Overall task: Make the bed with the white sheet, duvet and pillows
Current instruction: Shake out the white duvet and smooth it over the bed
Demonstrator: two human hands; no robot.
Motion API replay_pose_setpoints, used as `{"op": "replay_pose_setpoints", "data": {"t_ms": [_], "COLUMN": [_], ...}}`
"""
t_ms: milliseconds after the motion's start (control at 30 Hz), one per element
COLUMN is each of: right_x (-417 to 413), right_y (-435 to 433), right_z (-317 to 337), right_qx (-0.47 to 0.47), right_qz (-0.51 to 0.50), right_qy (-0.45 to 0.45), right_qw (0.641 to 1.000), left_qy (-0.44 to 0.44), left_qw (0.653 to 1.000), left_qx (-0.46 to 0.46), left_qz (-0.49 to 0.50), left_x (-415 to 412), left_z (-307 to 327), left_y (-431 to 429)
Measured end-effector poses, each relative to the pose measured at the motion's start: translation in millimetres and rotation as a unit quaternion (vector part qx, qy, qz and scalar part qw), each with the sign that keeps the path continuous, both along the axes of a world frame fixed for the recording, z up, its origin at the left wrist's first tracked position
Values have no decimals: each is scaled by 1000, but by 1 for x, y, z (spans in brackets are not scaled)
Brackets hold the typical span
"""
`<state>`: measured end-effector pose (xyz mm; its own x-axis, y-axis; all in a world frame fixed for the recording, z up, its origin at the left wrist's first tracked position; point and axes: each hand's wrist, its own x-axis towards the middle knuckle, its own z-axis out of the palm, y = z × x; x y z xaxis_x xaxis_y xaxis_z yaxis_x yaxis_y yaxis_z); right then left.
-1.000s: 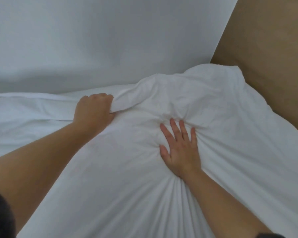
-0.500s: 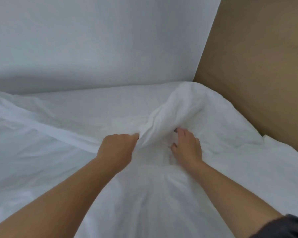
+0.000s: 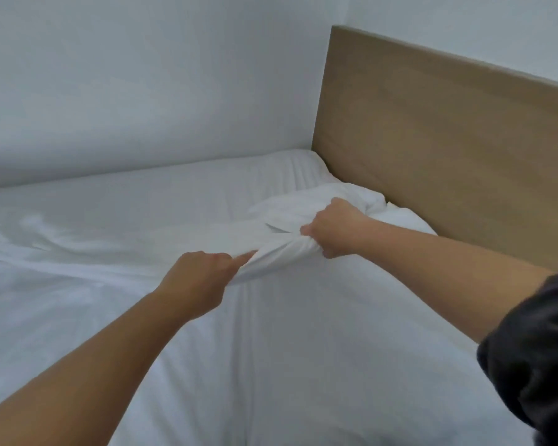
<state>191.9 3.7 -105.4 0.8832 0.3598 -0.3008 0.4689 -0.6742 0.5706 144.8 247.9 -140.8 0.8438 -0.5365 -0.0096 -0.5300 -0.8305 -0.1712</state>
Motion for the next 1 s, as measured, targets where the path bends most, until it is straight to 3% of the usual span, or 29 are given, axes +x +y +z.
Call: {"op": "replay_pose_setpoints", "data": {"t_ms": [67, 133, 267, 367, 500, 700, 833, 933, 1000], "right_x": [-41, -85, -153, -175, -172, -173, -164, -188, -203], "right_y": [-14, -35, -67, -67, -96, -144, -164, -164, -159], "right_z": [13, 4, -60, -106, -115, -108, -87, -120, -146], "right_qx": [-55, -91, -85, -91, -76, 50, 65, 63, 75], "right_qz": [-94, -200, -326, -306, -248, -159, -230, -302, -308], "right_qy": [-7, 44, 60, 109, 36, 24, 70, 188, 215], "right_qw": [994, 974, 940, 942, 965, 986, 969, 932, 924], "left_qy": [-19, 8, 77, 110, 87, 47, 132, 185, 205], "left_qw": [1000, 999, 994, 990, 991, 992, 989, 978, 974], "left_qx": [-4, 10, 66, 93, 79, 102, 71, 97, 97], "left_qz": [-8, -30, -44, -3, 58, 52, 18, -26, -27], "left_x": [-20, -42, -93, -121, -128, -117, -105, -113, -119], "left_z": [2, -8, -58, -93, -111, -108, -97, -97, -111], "left_y": [-3, -7, -18, -24, -27, -41, -52, -54, -50]}}
